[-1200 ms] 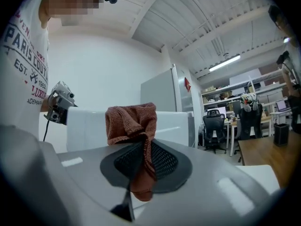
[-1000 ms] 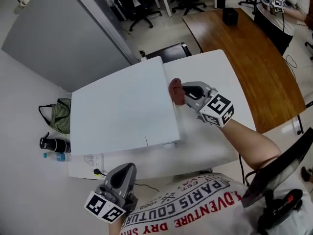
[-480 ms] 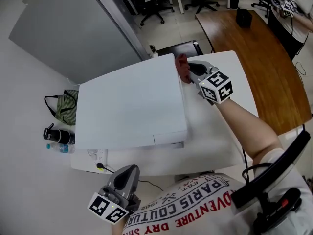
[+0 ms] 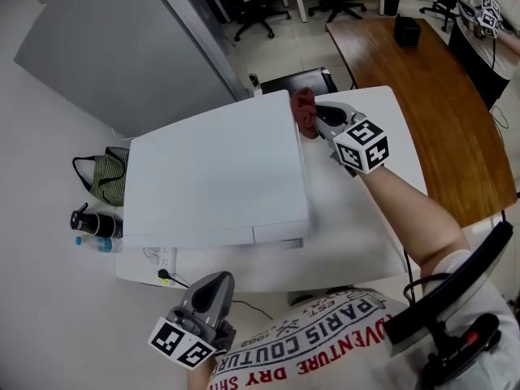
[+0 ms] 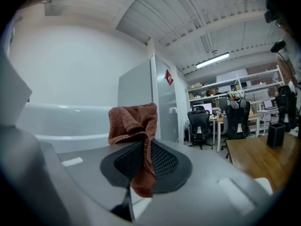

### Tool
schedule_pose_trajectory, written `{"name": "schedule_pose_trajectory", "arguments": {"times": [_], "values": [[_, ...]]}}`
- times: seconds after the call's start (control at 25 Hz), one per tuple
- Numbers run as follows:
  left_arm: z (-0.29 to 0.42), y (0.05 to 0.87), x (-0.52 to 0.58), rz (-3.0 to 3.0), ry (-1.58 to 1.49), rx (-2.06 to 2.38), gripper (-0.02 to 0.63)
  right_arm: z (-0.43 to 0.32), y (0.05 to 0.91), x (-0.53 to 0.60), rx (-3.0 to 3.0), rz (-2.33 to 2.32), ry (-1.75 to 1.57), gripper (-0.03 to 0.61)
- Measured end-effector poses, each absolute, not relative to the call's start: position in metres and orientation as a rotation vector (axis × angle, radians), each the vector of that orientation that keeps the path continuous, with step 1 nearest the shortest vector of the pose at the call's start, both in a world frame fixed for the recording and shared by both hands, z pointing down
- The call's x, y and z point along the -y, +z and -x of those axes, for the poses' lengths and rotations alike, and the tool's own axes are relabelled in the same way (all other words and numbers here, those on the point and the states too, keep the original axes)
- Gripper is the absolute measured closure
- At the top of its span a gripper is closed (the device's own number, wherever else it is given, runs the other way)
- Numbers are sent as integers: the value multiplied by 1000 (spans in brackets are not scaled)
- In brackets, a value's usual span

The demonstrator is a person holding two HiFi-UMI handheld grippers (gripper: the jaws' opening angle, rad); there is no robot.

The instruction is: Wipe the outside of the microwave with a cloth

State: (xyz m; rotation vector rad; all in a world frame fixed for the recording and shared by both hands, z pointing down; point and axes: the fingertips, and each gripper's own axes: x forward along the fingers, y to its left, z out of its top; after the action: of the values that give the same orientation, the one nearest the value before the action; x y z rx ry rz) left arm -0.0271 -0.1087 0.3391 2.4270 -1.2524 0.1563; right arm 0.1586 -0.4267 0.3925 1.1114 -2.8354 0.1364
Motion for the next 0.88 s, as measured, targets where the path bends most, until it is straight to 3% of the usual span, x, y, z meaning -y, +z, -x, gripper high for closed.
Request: {"name": "schedule_pose_trajectory", "arguments": {"times": [0.52,0.68,0.88], "values": [[-10,343,117,-2600,160,860,612,-214,367,250,2917,-1060,382,541],[3,338,106,-2716,157,591,612,-194,351,164,2901,-1148,413,541],[54,331,71,-2769,175,409,612,-111,327,78,2839,-1267,327,540]]}}
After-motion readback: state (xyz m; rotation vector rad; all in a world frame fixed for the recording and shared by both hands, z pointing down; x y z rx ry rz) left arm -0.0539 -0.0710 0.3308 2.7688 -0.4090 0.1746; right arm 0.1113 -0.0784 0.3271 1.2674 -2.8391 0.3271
